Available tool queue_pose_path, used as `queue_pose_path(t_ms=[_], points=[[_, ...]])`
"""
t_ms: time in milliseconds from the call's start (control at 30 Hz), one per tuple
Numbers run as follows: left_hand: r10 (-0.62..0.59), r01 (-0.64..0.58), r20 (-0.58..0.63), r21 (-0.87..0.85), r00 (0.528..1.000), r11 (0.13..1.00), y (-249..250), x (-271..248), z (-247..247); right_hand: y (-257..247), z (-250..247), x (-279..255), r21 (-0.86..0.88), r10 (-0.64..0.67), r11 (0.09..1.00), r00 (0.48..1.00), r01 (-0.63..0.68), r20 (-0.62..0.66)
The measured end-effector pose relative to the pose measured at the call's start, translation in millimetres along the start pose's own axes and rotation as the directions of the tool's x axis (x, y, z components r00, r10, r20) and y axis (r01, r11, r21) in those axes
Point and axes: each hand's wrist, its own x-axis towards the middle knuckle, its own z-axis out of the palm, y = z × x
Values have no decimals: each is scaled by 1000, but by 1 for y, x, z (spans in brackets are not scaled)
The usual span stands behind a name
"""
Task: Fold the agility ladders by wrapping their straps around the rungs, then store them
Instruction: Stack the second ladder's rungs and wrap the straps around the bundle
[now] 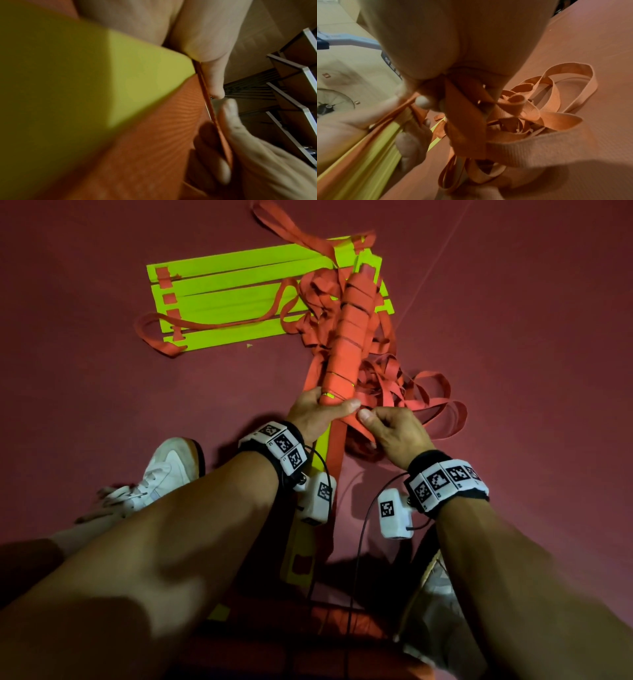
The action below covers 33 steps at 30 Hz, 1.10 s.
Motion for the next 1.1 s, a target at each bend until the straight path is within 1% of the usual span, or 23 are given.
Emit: queue_pose_path(t_ms=[100,233,300,367,433,500,567,633,700,767,833,900,933,1100], points=[[3,-1,30,-46,1000,999,2,0,-6,0,-3,1,-9,35,999,999,-35,-39],[10,-9,27,-19,1000,1000,10,-4,-10,6,0,3,-74,111,990,988,-119,-106],[9,-8,5,-33,1000,999,15,-5,-12,12,2,1,-69,90,993,989,-99,-119],[25,-25,-20,-32,1000,999,19,-4,-16,18,3,1,14,78,997,986,-76,-148],[48,-49,-36,-19,998,999,21,-2,-20,19,2,2,188,70,981,983,-38,-168],[55,-57,-65,-30,996,998,22,0,-24,15,0,5,334,58,942,986,-3,-155],[44,-51,-106,-65,993,997,24,0,-24,11,-2,8,368,46,930,991,5,-128],[32,-44,-125,-96,992,994,26,-1,-23,10,-1,10,312,44,950,991,-2,-130],[20,-35,-136,-111,991,993,28,-2,-24,12,1,12,201,37,980,988,-6,-149],[23,-40,-123,-137,992,990,32,-3,-23,12,5,10,66,19,998,987,-8,-161],[37,-50,-94,-145,995,988,39,-5,-20,9,9,8,-6,4,1000,987,-5,-161],[47,-57,-74,-143,996,988,43,-6,-19,5,12,9,-16,-12,1000,986,9,-165],[50,-59,-67,-140,997,988,45,-5,-19,5,12,10,5,-1,1000,986,1,-165],[53,-60,-52,-145,997,988,44,-2,-23,4,3,12,48,60,997,995,-56,-77]])
